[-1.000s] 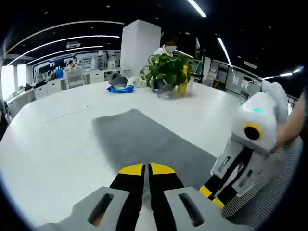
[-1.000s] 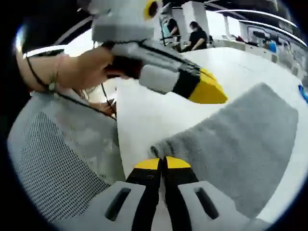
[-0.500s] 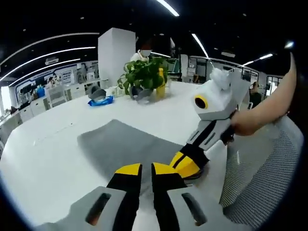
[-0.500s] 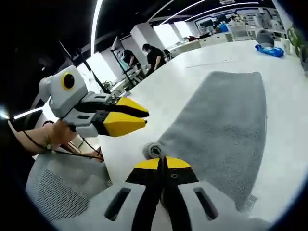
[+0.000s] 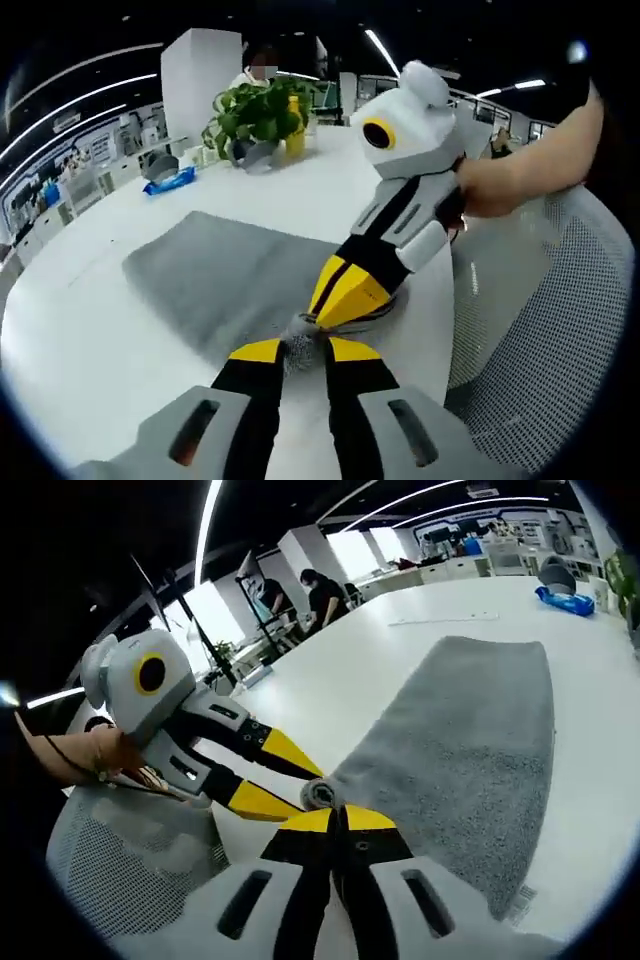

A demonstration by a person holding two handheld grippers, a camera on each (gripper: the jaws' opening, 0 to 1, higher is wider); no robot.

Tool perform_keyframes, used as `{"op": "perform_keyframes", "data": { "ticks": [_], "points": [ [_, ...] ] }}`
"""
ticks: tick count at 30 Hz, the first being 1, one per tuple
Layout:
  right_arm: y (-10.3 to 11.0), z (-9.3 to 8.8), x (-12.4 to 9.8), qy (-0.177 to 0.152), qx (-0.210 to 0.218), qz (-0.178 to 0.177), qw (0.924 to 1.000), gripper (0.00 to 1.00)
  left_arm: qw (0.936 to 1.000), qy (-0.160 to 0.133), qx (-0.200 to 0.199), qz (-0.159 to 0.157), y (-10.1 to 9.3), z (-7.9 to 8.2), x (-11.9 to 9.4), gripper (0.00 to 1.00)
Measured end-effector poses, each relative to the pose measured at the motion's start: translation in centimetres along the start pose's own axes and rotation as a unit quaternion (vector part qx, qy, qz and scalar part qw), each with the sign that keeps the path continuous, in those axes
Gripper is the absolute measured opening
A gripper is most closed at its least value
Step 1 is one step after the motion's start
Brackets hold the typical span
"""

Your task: Fold the towel on the table until its edges align and the towel forms a compact rectangular stack.

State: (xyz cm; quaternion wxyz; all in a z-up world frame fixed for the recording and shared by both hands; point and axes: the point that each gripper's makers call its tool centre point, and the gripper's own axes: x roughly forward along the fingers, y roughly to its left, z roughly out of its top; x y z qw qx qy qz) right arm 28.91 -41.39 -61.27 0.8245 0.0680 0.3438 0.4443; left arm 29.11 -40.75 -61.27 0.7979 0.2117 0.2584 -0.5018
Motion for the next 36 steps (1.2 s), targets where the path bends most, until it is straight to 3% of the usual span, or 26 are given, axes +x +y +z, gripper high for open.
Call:
{"op": "perform_keyframes", "data": {
  "ticks": [3,6,10,12,14,16,19,22,26,29,30,32,33,35,36],
  "points": [
    [0.5,-0.1,0.0,0.007,-0.014,0.006,0.9999,0.00,0.9992,0.008,0.038,-0.001,-0.3,-0.2,0.3,0.17],
    [0.6,-0.1,0.0,0.008,-0.009,0.014,0.9998,0.00,0.9976,0.015,0.067,0.008,0.2,-0.5,0.3,0.09],
    [0.6,0.4,-0.2,-0.006,-0.041,0.028,0.9987,0.01,0.9997,0.000,0.024,0.006,0.4,0.0,0.1,0.07],
    [0.5,1.3,-0.6,-0.015,-0.109,0.019,0.9937,0.02,0.9997,-0.016,-0.016,0.011,0.8,0.5,-0.1,0.07],
    [0.9,1.7,-1.1,-0.019,-0.139,0.009,0.9901,0.05,0.9981,-0.024,-0.052,0.021,1.5,0.6,-0.4,0.07],
    [1.1,1.4,-1.2,-0.004,-0.171,0.003,0.9853,0.09,0.9956,-0.041,-0.080,0.027,2.1,0.9,-0.7,0.06],
    [0.0,0.6,-1.1,0.041,-0.274,-0.045,0.9598,0.05,0.9930,-0.055,-0.100,0.028,2.5,1.3,-1.1,0.06],
    [0.1,0.2,-1.1,0.053,-0.290,-0.046,0.9546,0.07,0.9928,-0.051,-0.103,0.034,2.5,1.1,-1.0,0.06],
    [-0.3,-0.2,-1.4,0.076,-0.340,-0.058,0.9356,0.08,0.9887,-0.061,-0.132,0.036,3.0,1.3,-1.3,0.06],
    [-0.3,-0.1,-1.5,0.076,-0.350,-0.062,0.9314,0.08,0.9880,-0.064,-0.134,0.042,3.2,1.3,-1.4,0.06],
    [-0.5,-0.4,-1.7,0.093,-0.353,-0.065,0.9289,0.08,0.9874,-0.066,-0.136,0.046,3.3,1.4,-1.4,0.06],
    [-0.9,-0.7,-2.1,0.112,-0.387,-0.073,0.9124,0.08,0.9859,-0.070,-0.142,0.052,3.7,1.5,-1.7,0.06],
    [-1.2,-1.5,-2.3,0.133,-0.388,-0.078,0.9086,0.08,0.9845,-0.074,-0.149,0.054,3.8,1.6,-1.8,0.06],
    [-1.4,-1.7,-2.6,0.142,-0.406,-0.084,0.8991,0.08,0.9807,-0.084,-0.166,0.061,4.4,1.6,-2.0,0.06],
    [-1.4,-1.8,-2.7,0.144,-0.406,-0.085,0.8986,0.08,0.9792,-0.085,-0.172,0.064,4.6,1.5,-2.1,0.06]
  ]
}}
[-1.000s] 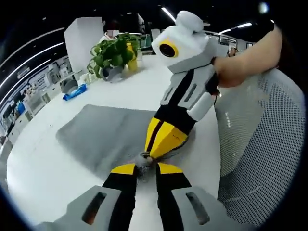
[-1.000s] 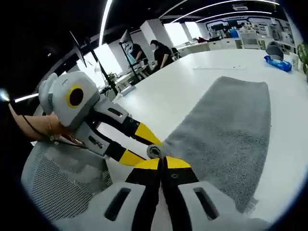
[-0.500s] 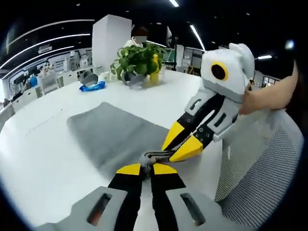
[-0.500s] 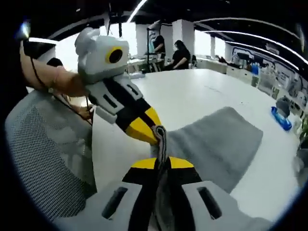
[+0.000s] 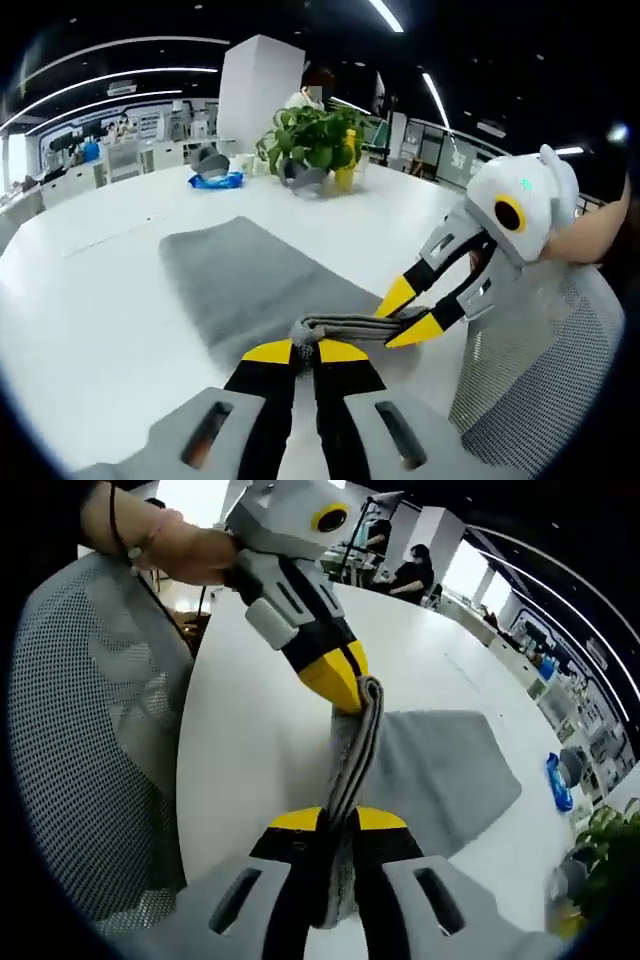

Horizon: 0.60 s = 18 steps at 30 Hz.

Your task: Fold the towel on the table until its edges align and the towel forms a compact rectangular stack.

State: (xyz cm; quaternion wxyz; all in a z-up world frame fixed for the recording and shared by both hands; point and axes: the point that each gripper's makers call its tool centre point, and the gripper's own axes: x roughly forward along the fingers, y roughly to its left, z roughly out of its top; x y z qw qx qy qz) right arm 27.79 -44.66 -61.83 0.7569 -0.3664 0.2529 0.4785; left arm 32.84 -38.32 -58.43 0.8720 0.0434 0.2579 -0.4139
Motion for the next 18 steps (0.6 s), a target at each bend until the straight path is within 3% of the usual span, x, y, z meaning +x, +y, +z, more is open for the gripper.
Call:
{"op": "perform_keyframes", "data": {
  "ticks": [4,17,18],
  "points": [
    [-0.5,-0.9,-0.4,0.012,-0.002,-0.010,0.9999,0.08,0.9999,-0.007,-0.011,0.008,0.4,0.2,-0.2,0.06],
    [-1.9,-2.6,-1.5,0.019,0.047,-0.034,0.9982,0.07,0.9992,-0.020,-0.026,0.024,0.9,0.7,-0.5,0.06],
    [-1.9,-2.8,-1.5,0.021,0.048,-0.033,0.9981,0.07,0.9978,-0.031,-0.054,0.024,1.1,0.8,-0.6,0.07]
  ]
}}
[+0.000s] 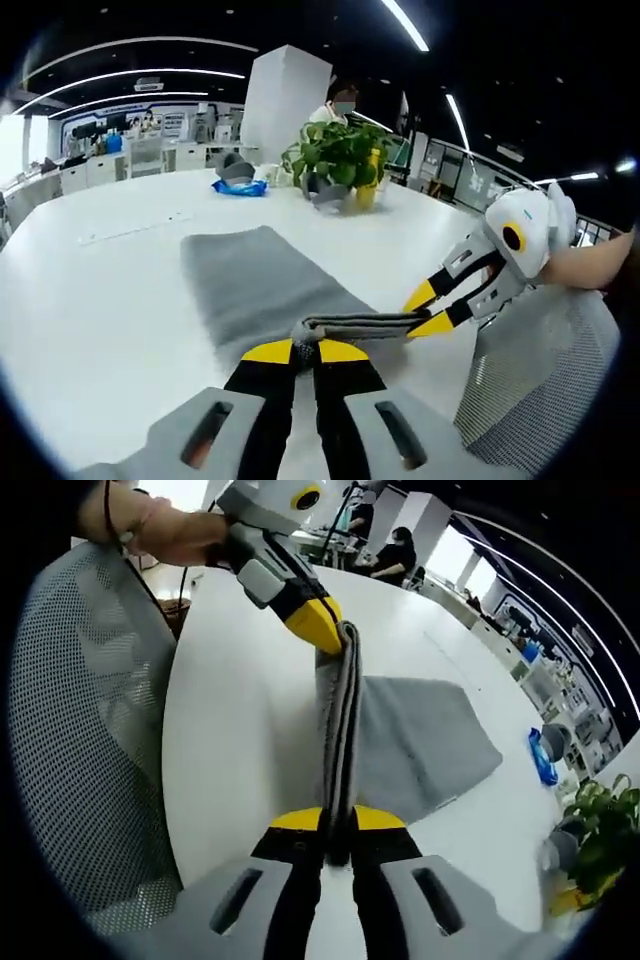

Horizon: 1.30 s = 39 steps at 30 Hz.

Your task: Fold the towel on the table until its edges align and the towel forms a compact rectangular stack.

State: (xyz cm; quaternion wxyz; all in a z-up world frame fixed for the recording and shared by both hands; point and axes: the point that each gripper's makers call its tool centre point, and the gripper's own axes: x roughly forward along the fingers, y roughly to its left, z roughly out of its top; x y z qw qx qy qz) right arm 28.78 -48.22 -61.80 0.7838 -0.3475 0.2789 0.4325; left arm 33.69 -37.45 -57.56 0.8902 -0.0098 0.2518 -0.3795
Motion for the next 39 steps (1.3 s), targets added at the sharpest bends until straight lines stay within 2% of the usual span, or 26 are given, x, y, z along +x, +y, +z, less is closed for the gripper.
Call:
{"op": "perform_keyframes", "data": {
  "ticks": [6,9,20,24,26,28,30,31,32,34,37,39],
  "points": [
    [0.0,0.0,-0.1,-0.003,0.010,-0.002,0.9999,0.08,0.9997,-0.002,-0.019,0.014,0.9,-0.2,-0.3,0.07],
    [0.2,-0.4,0.0,0.003,0.011,0.003,0.9999,0.09,0.9997,0.002,-0.013,0.022,1.0,-0.4,-0.3,0.07],
    [0.1,-1.0,0.0,0.011,0.022,0.007,0.9997,0.09,0.9993,0.000,-0.026,0.026,1.4,-0.4,-0.3,0.07],
    [-0.1,-0.7,-0.1,0.001,0.053,0.013,0.9985,0.06,0.9990,-0.005,-0.036,0.028,1.7,-0.3,-0.4,0.07],
    [-0.5,-0.1,-0.5,-0.025,0.109,0.016,0.9936,0.05,0.9986,-0.011,-0.041,0.031,1.8,-0.1,-0.6,0.07],
    [-2.0,0.6,-1.3,-0.065,0.157,-0.001,0.9855,0.04,0.9979,-0.024,-0.051,0.033,2.1,0.4,-0.8,0.07],
    [-3.7,1.5,-2.5,-0.111,0.204,-0.020,0.9724,0.04,0.9945,-0.054,-0.088,0.020,2.0,1.4,-1.1,0.07],
    [-4.2,1.8,-2.9,-0.128,0.220,-0.025,0.9668,0.03,0.9907,-0.074,-0.114,0.010,1.9,2.0,-1.3,0.07],
    [-4.8,2.1,-3.4,-0.150,0.239,-0.029,0.9589,0.03,0.9894,-0.080,-0.121,0.006,1.9,2.3,-1.4,0.07],
    [-5.3,2.7,-4.2,-0.176,0.251,-0.030,0.9515,0.03,0.9838,-0.113,-0.139,-0.007,1.8,3.4,-1.7,0.07],
    [-5.6,3.3,-4.8,-0.192,0.250,-0.035,0.9484,0.03,0.9822,-0.123,-0.141,-0.013,1.6,3.9,-2.0,0.07],
    [-5.9,3.6,-5.1,-0.210,0.270,-0.031,0.9392,0.03,0.9793,-0.135,-0.149,-0.022,1.4,4.3,-2.2,0.07]
  ]
}}
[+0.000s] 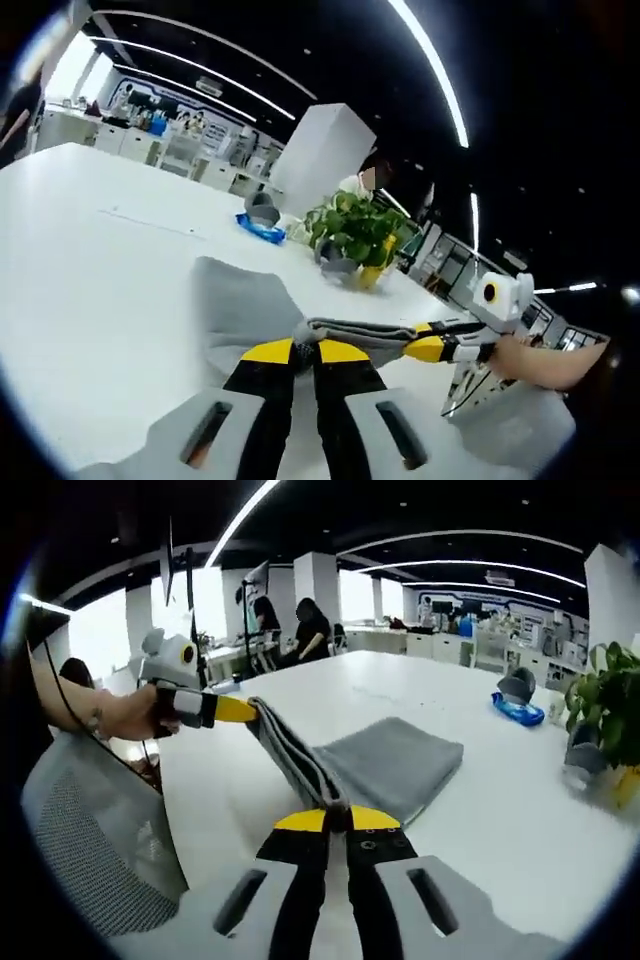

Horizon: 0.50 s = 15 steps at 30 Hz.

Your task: Fold the towel on the table until its edges align and the towel forms a compact rectangular stack.

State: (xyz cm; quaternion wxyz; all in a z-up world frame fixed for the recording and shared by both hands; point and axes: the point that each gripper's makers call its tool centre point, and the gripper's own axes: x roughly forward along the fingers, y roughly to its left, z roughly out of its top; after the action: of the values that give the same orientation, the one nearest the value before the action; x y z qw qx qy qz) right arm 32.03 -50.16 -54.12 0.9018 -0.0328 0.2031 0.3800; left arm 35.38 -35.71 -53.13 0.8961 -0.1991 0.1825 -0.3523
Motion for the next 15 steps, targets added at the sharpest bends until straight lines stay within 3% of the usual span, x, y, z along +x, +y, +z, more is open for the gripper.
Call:
{"op": "perform_keyframes", "data": {
  "ticks": [3,6,12,15],
  "points": [
    [-0.1,1.1,-0.3,-0.029,0.028,0.003,0.9992,0.03,0.9991,-0.027,-0.024,-0.022,-0.7,1.1,-0.2,0.07],
    [-0.1,2.6,-0.9,-0.073,0.082,0.016,0.9938,0.03,0.9968,-0.049,-0.048,-0.039,-1.1,2.0,-0.4,0.07],
    [-0.2,3.0,-1.0,-0.092,0.112,0.024,0.9892,0.03,0.9951,-0.057,-0.062,-0.052,-1.5,2.4,-0.6,0.07],
    [-0.1,4.1,-1.4,-0.125,0.153,0.041,0.9793,0.03,0.9925,-0.069,-0.075,-0.067,-1.9,2.9,-0.8,0.07]
  ]
}}
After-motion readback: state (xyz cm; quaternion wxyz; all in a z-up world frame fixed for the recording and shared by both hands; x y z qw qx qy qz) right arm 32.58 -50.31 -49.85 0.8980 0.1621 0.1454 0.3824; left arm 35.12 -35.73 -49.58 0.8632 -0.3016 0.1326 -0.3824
